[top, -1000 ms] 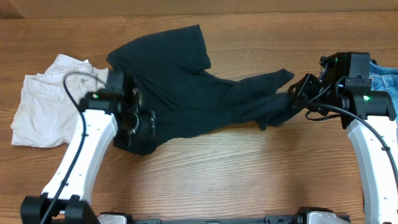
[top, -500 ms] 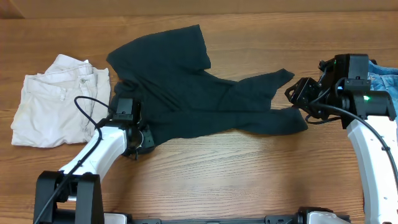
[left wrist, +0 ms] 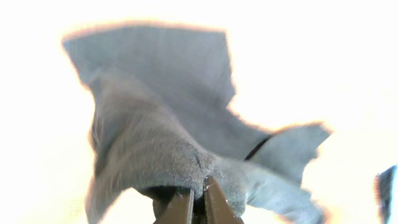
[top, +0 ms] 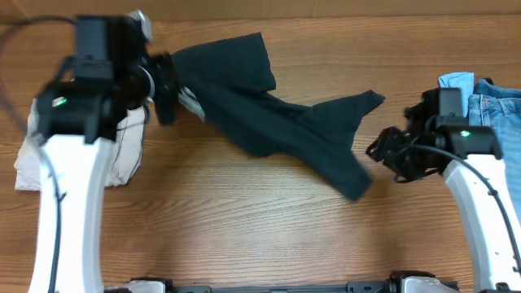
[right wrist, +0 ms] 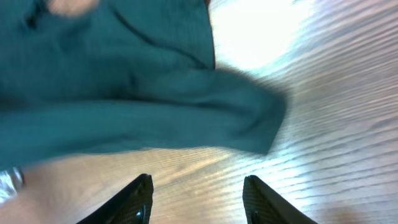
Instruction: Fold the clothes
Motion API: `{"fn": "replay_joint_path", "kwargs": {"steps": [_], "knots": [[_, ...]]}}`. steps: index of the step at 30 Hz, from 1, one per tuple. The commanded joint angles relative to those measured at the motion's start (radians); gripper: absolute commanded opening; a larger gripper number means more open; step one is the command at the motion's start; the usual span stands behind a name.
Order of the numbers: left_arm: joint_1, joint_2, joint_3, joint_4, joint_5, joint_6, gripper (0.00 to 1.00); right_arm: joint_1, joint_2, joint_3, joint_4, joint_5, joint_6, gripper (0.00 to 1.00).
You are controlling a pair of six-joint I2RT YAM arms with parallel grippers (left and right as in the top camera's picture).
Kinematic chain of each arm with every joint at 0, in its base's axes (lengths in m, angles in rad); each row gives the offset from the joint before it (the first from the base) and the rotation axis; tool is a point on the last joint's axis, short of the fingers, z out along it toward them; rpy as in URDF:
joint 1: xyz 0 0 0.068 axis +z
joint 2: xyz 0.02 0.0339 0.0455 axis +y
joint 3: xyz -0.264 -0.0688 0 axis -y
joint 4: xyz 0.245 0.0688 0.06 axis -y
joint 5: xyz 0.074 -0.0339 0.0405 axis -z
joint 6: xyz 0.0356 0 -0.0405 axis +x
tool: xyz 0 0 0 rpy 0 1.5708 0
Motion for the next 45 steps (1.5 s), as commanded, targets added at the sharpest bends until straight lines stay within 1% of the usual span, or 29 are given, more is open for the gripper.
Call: {"fn": "replay_joint_path", "kwargs": {"steps": [1, 3, 4, 6, 10, 12, 16, 17, 18, 21, 23, 25, 28, 29, 30, 32, 36, 38, 39, 41, 43, 45], "knots": [[0.003, -0.014, 0.115, -0.010, 0.035, 0.020, 0.04, 0.066, 0.000, -0.103, 0.080, -0.154, -0.168, 0.50], [0.003, -0.014, 0.122, -0.007, 0.042, 0.020, 0.04, 0.103, 0.001, -0.142, 0.125, -0.198, -0.220, 0.51], [0.003, -0.014, 0.122, -0.007, 0.042, 0.020, 0.04, 0.148, 0.003, -0.167, 0.163, -0.198, -0.219, 0.56], [0.003, -0.014, 0.124, -0.003, 0.048, 0.020, 0.04, 0.182, 0.003, -0.176, 0.184, -0.197, -0.219, 0.58], [0.002, -0.014, 0.171, 0.041, 0.113, 0.028, 0.04, 0.271, 0.003, -0.177, 0.185, -0.193, -0.224, 0.58], [0.002, -0.014, 0.216, 0.063, 0.119, 0.027, 0.04, 0.320, 0.003, -0.177, 0.185, -0.181, -0.235, 0.58], [0.000, -0.014, 0.276, 0.069, 0.132, 0.027, 0.04, 0.426, 0.019, -0.177, 0.185, -0.069, -0.237, 0.59], [-0.003, -0.014, 0.283, 0.074, 0.156, 0.027, 0.04, 0.452, 0.034, -0.177, 0.186, -0.031, -0.233, 0.59], [-0.004, -0.015, 0.297, 0.106, 0.212, 0.025, 0.04, 0.474, 0.054, -0.177, 0.190, -0.007, -0.233, 0.60], [-0.005, -0.015, 0.358, 0.220, 0.336, -0.040, 0.04, 0.507, 0.095, -0.177, 0.227, 0.003, -0.235, 0.59], [-0.016, -0.015, 0.426, 0.267, 0.344, -0.056, 0.04, 0.514, 0.090, -0.173, 0.245, 0.002, -0.238, 0.60], [-0.026, -0.014, 0.511, 0.242, 0.284, -0.043, 0.04, 0.514, 0.076, -0.161, 0.249, -0.017, -0.243, 0.61], [-0.052, -0.014, 0.588, 0.156, 0.185, 0.028, 0.04, 0.514, 0.045, -0.143, 0.264, -0.116, -0.272, 0.63], [-0.068, -0.014, 0.603, 0.118, 0.130, 0.055, 0.04, 0.515, 0.031, -0.135, 0.278, -0.161, -0.271, 0.63], [-0.098, -0.014, 0.612, 0.068, 0.045, 0.094, 0.04, 0.515, 0.015, -0.127, 0.302, -0.212, -0.257, 0.63], [-0.155, -0.012, 0.612, 0.014, -0.098, 0.147, 0.04, 0.515, -0.003, -0.121, 0.352, -0.296, -0.198, 0.63], [-0.276, -0.009, 0.612, 0.033, -0.311, 0.229, 0.04, 0.518, -0.006, -0.121, 0.450, -0.420, -0.123, 0.63], [-0.350, -0.007, 0.612, 0.068, -0.441, 0.291, 0.04, 0.535, -0.006, -0.121, 0.497, -0.472, -0.123, 0.63], [-0.390, -0.002, 0.612, 0.085, -0.527, 0.322, 0.04, 0.548, -0.006, -0.121, 0.523, -0.478, -0.109, 0.63], [-0.433, 0.011, 0.612, 0.103, -0.653, 0.359, 0.04, 0.582, -0.006, -0.121, 0.576, -0.482, -0.073, 0.63], [-0.447, 0.027, 0.612, 0.103, -0.723, 0.365, 0.04, 0.620, -0.006, -0.121, 0.624, -0.481, -0.051, 0.63], [-0.451, 0.040, 0.612, 0.095, -0.747, 0.365, 0.04, 0.662, -0.006, -0.121, 0.668, -0.447, -0.036, 0.63]]}}
